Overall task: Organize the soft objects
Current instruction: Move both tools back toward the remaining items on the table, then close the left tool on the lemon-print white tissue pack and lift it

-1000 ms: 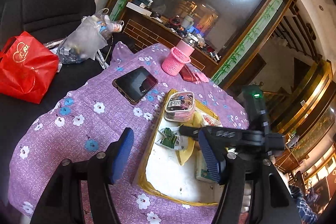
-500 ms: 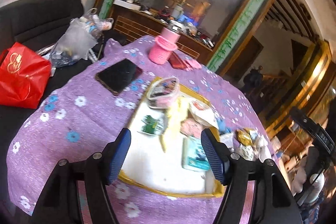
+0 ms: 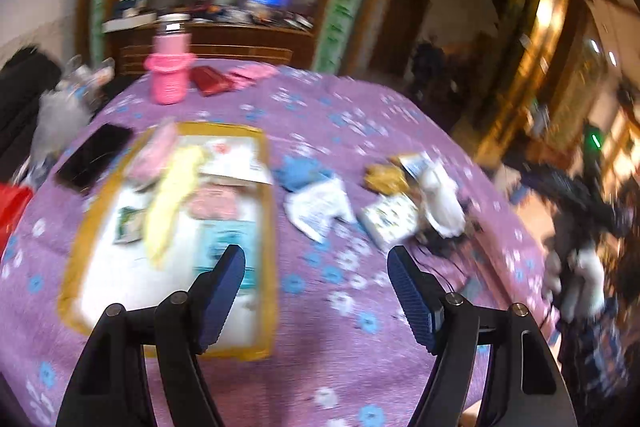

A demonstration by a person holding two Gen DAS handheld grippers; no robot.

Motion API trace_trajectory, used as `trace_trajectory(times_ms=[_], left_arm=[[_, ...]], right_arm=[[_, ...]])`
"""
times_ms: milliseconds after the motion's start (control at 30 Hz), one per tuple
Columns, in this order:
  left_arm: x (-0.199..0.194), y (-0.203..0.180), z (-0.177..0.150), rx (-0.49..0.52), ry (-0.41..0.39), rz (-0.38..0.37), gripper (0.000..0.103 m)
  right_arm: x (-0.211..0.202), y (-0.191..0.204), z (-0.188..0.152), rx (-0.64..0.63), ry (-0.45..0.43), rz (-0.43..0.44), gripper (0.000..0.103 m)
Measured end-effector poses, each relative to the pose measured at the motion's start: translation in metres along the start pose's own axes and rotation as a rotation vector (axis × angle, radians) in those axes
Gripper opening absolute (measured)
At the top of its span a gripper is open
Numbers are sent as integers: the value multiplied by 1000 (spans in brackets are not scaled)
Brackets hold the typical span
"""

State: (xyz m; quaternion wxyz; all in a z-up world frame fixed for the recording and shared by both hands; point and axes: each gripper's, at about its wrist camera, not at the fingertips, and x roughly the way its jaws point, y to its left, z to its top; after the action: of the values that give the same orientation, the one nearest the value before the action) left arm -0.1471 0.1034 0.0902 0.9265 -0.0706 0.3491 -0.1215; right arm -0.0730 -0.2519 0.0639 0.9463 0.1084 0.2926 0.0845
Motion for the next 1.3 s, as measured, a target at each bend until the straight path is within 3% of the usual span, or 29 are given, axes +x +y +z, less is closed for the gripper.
trace_trajectory(times_ms=[100, 267, 400, 467, 600, 733, 1000, 1067, 1167, 1300], left_arm=[[17, -32, -1, 121, 26, -4, 77], [56, -82, 1, 421, 34, -30, 77], [104, -102, 13, 558, 146, -54, 77], [124, -107, 19, 601, 194, -47, 77], [149, -113, 25, 655, 253, -50, 77], [170, -118, 26, 694, 297, -66, 77], [184, -108, 37, 683, 340, -184, 78], [189, -104, 39, 691, 382, -226, 78], [196, -102, 36, 732, 436, -222, 78], [202, -103, 34, 742, 446, -198, 78]], right_arm=[[17, -16, -3, 27, 14, -3, 102], [34, -38, -8, 57, 25, 21, 102], [42, -55, -17, 100, 8, 37, 102], [50, -63, -20, 118, 39, 2, 102], [40, -77, -18, 170, -13, 4, 102], [44, -85, -19, 203, 7, 14, 102], [50, -89, -18, 224, 32, 26, 102], [51, -87, -19, 223, 42, 24, 102], [52, -87, -20, 221, 49, 16, 102], [54, -87, -21, 220, 53, 13, 102]])
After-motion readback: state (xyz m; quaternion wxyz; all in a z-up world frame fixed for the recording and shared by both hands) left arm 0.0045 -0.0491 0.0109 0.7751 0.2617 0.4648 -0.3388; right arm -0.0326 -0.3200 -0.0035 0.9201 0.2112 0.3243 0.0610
